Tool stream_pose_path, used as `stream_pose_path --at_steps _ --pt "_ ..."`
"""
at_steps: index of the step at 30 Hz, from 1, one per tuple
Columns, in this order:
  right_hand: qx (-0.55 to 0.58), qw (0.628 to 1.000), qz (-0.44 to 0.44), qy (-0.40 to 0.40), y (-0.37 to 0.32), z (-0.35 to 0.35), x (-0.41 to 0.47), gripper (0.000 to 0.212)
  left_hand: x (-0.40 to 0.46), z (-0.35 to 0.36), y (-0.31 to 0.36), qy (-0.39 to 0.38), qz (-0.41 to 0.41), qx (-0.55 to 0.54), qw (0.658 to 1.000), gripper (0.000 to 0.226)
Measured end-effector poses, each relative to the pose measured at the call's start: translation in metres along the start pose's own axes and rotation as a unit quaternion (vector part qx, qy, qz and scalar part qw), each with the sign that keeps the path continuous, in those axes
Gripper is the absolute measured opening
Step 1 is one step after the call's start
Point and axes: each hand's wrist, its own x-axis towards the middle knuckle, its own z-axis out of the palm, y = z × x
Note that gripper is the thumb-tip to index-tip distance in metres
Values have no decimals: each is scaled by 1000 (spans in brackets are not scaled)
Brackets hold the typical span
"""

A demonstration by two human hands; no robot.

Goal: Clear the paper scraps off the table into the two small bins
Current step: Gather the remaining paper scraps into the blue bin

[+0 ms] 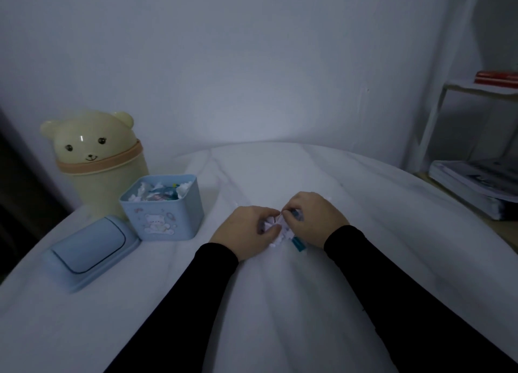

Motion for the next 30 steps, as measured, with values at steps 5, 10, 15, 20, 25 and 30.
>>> stream_pose_path --at_steps 5,10,15,20,25,30 --pt "-66 997 41 1 -6 -12 -28 58 -23 -8 8 30 -9 73 997 74" --pt "-53 993 81 -72 3 -15 -35 75 -36 -2 12 -45 -20 69 996 67" --pt "-49 993 108 -22 8 -17 -32 78 -33 4 13 17 -36 64 997 46" --pt "-123 981 145 -31 10 -9 -22 89 -21 3 9 -2 -177 109 978 81" --pt "-101 989 102 -35 5 -1 -16 73 -2 -4 9 -44 -162 84 982 81" --pt "54 996 67 29 0 -4 -21 84 -5 -7 8 -17 -84 4 996 60"
